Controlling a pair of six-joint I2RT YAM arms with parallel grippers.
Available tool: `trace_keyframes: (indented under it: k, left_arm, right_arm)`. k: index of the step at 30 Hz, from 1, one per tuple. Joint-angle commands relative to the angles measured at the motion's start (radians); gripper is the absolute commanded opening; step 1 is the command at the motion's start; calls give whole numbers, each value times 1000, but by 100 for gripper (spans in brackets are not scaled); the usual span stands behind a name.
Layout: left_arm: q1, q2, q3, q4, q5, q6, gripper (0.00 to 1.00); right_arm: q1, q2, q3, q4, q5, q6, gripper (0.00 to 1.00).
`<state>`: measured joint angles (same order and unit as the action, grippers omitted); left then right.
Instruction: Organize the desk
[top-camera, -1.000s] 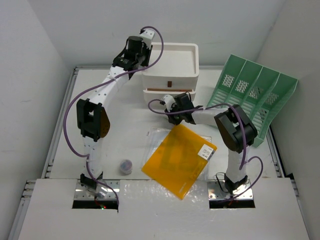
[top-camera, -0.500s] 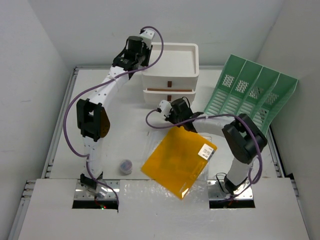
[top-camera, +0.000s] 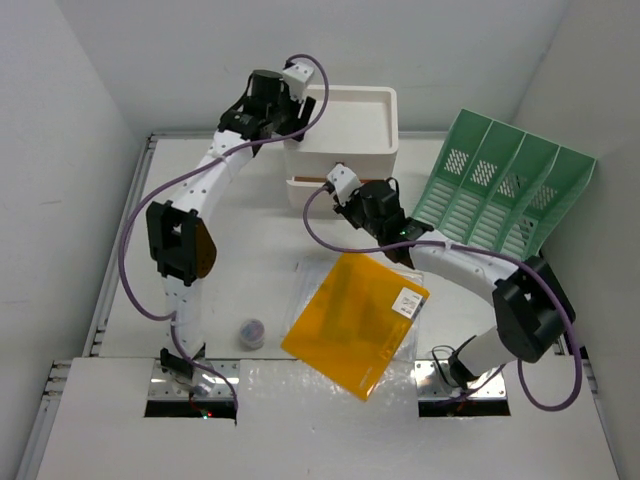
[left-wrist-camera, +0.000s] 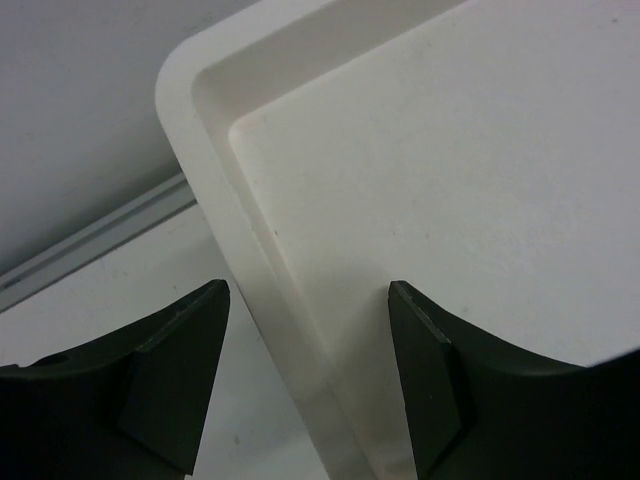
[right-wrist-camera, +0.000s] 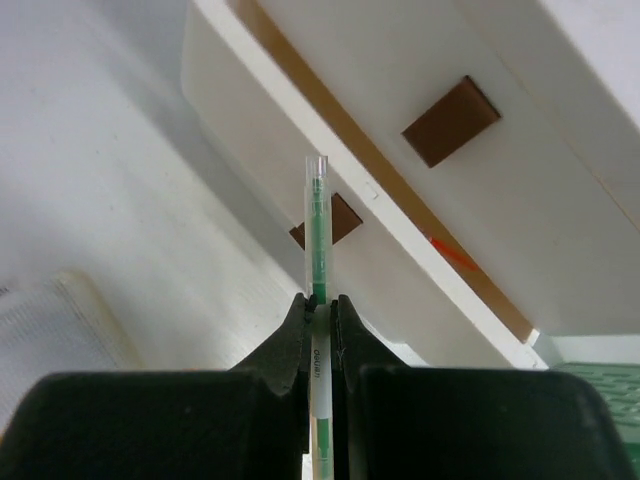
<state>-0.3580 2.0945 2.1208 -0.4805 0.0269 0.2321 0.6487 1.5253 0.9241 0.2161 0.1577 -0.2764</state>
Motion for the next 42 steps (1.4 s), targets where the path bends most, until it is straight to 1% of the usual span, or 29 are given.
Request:
trace_keyframes:
  k: [1, 3, 4, 5, 6, 7, 8, 9, 10, 11, 12, 14, 15, 17, 19, 21, 25, 30, 37, 39, 40, 42]
  left_arm:
    - [1, -120, 25, -81, 64, 27, 63]
    - [5, -186, 25, -118, 77, 45, 64]
    - [8, -211, 21, -160, 109, 67, 64]
    - [26, -270, 7, -176, 137, 75, 64]
    - [37, -307, -37, -190, 213, 85, 64]
    - [62, -341, -67, -191, 263, 90, 64]
    - [71, -411, -135, -190, 313, 96, 64]
    - [74, -447, -175, -187, 412, 111, 64]
    - [73, -505, -212, -188, 476, 124, 65]
    - [73, -530, -282, -191, 542, 139, 73]
    - [71, -551, -312, -204, 667, 165, 77]
    - [68, -589, -385, -201, 760, 167, 83]
    - [62, -599, -413, -172, 818, 158, 85]
    - [30, -607, -471, -139, 824, 142, 89]
    - [-8, -591, -484, -127, 815, 142, 92]
    - [-24, -568, -470, -154, 838, 157, 94]
    - [-29, -553, -496, -118, 847, 142, 96]
    - [-44, -547, -513, -64, 863, 98, 97]
    - [-50, -538, -527, 31, 901, 6, 96]
    - [-59, -528, -530, 48, 877, -19, 96]
    - [-62, -525, -530, 62, 843, -26, 96]
    - [-64, -502, -527, 68, 840, -45, 96]
  right_arm:
    - [-6, -97, 16, 84, 23, 167, 0]
    - [-17, -169, 1, 103, 45, 239, 0]
    - [-38, -194, -1, 101, 46, 329, 0]
    - [-47, -217, -7, 101, 48, 367, 0]
    - [-69, -262, -10, 106, 54, 438, 0]
    - [-78, -284, -14, 112, 60, 471, 0]
    - [-84, -301, -22, 138, 69, 502, 0]
    - [-92, -324, -22, 156, 74, 558, 0]
    - [-92, -327, -12, 170, 80, 583, 0]
    - [-90, -329, -2, 193, 77, 609, 0]
    - [-92, -326, 7, 197, 85, 665, 0]
    - [-89, -309, 18, 230, 83, 757, 0]
    - [-89, -304, 12, 259, 77, 790, 0]
    - [-80, -294, -17, 354, 69, 838, 0]
    - [-35, -277, -8, 382, 78, 850, 0]
    - [-21, -272, -4, 394, 86, 850, 0]
    - [-8, -274, -21, 462, 76, 887, 0]
    - [29, -252, -36, 477, 63, 910, 0]
    - [39, -218, -37, 511, 52, 936, 0]
    - [45, -209, -37, 534, 42, 944, 0]
    - [46, -206, -36, 539, 33, 947, 0]
    - [52, -198, -30, 542, 17, 948, 0]
